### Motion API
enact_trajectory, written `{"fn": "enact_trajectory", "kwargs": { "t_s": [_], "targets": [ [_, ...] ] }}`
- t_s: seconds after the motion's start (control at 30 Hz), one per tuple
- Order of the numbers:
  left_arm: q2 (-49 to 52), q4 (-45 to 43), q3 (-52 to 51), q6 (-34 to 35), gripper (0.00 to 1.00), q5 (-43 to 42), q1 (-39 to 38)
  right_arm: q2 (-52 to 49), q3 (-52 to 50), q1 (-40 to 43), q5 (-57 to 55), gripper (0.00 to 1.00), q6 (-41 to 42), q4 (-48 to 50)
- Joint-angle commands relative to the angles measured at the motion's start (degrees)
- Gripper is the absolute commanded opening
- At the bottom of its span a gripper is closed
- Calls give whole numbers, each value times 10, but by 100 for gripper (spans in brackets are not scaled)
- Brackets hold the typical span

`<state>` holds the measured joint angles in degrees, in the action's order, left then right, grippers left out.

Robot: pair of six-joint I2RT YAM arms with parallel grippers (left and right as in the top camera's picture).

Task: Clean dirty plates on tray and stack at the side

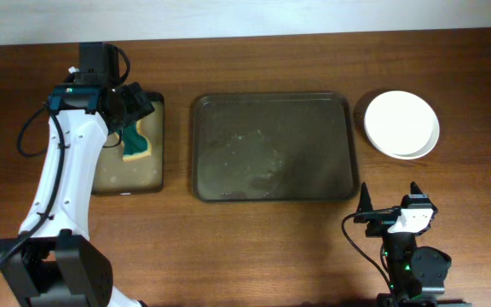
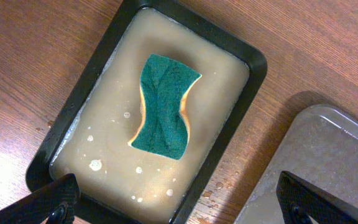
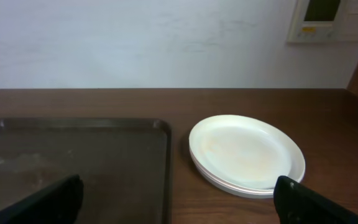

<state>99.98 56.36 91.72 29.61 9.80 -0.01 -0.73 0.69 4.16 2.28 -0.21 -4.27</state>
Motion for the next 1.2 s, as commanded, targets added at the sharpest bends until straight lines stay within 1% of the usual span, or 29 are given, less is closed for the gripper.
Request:
{"fn": "enact_trajectory", "kwargs": {
  "t_s": [0.0,0.93,1.0,1.1,1.17],
  "targets": [
    [3,-1,0,-2,99,0,2,5,-4,3,-15,98,-4,-3],
    [5,-1,0,-2,99,5,2,5,-4,3,-15,98,-4,-3],
    [3,12,0,-2,99,5,2,5,-4,3,-15,98,-4,-3],
    [-20,10,-23,-2,99,5,-3,5,-4,3,-15,98,-4,-3],
    [-53,-9,-58,-21,99,5,-9,5,-4,3,-15,98,-4,-3]
  ]
}}
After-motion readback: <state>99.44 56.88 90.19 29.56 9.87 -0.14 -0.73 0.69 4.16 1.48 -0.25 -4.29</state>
